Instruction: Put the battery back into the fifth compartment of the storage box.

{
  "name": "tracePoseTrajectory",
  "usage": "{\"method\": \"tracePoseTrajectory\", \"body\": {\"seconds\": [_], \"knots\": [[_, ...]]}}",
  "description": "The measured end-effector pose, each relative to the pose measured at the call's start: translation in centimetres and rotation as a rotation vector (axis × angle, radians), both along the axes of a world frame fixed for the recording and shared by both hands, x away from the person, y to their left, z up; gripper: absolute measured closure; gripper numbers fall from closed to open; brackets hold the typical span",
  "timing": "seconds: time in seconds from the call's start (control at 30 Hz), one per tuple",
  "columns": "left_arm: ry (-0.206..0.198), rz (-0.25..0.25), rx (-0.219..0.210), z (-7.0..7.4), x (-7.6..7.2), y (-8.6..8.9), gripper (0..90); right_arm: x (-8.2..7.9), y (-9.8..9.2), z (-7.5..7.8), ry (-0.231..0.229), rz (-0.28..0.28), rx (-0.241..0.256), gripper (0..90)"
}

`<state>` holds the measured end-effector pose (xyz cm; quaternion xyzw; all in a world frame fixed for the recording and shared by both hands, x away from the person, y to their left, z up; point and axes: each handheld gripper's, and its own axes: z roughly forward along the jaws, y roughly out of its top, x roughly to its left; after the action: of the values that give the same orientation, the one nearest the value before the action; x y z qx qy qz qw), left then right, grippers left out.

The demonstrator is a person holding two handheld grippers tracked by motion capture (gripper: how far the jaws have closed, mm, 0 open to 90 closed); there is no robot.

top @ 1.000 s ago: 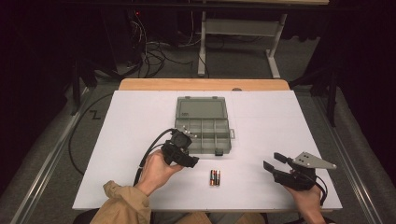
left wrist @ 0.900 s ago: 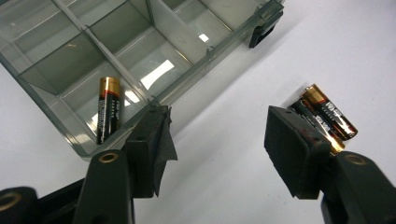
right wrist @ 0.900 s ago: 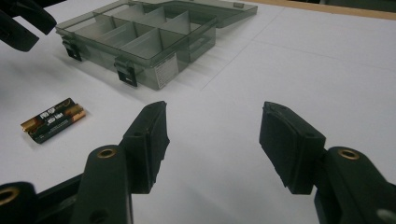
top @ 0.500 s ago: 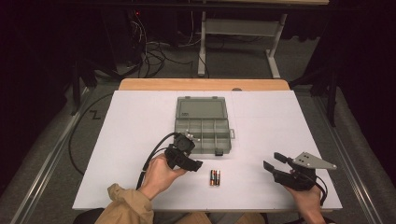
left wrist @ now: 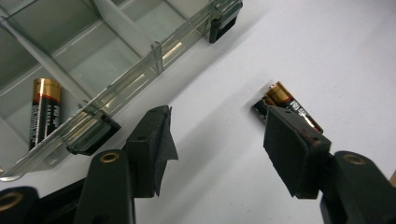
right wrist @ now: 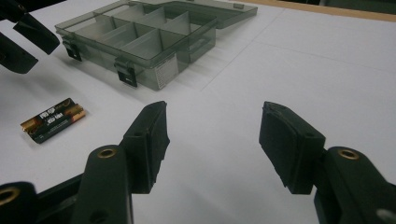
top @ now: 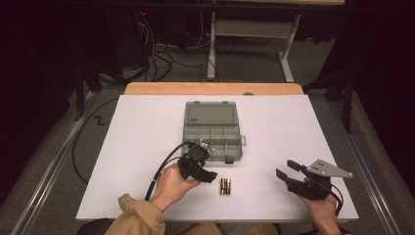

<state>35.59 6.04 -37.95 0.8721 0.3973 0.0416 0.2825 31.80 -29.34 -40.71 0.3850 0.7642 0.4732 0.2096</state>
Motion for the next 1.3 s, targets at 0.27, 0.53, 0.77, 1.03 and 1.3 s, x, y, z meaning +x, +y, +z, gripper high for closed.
{"method": "tracePoseTrajectory", "body": {"seconds": [0.27,0.53,0.77,1.03,1.3], "knots": [[0.018,-0.043,0.025,-0.4,0.0,-0.8,41.6,0.0,0.0,0.0,0.002,-0.001,-0.002,43.7],[0.035,-0.059,0.034,-0.9,-0.1,-1.9,41.4,0.0,0.0,0.0,0.001,0.001,0.000,43.7],[0.052,-0.075,0.050,-1.2,-0.2,-2.7,42.8,0.0,0.0,0.0,0.003,0.001,-0.001,43.7],[0.086,-0.089,0.056,-1.6,-0.3,-3.2,47.2,0.0,0.1,-0.1,0.010,0.001,-0.005,44.1],[0.111,-0.092,0.060,-1.7,-0.2,-3.4,50.9,0.1,0.1,-0.1,0.016,0.002,-0.012,44.2]]}}
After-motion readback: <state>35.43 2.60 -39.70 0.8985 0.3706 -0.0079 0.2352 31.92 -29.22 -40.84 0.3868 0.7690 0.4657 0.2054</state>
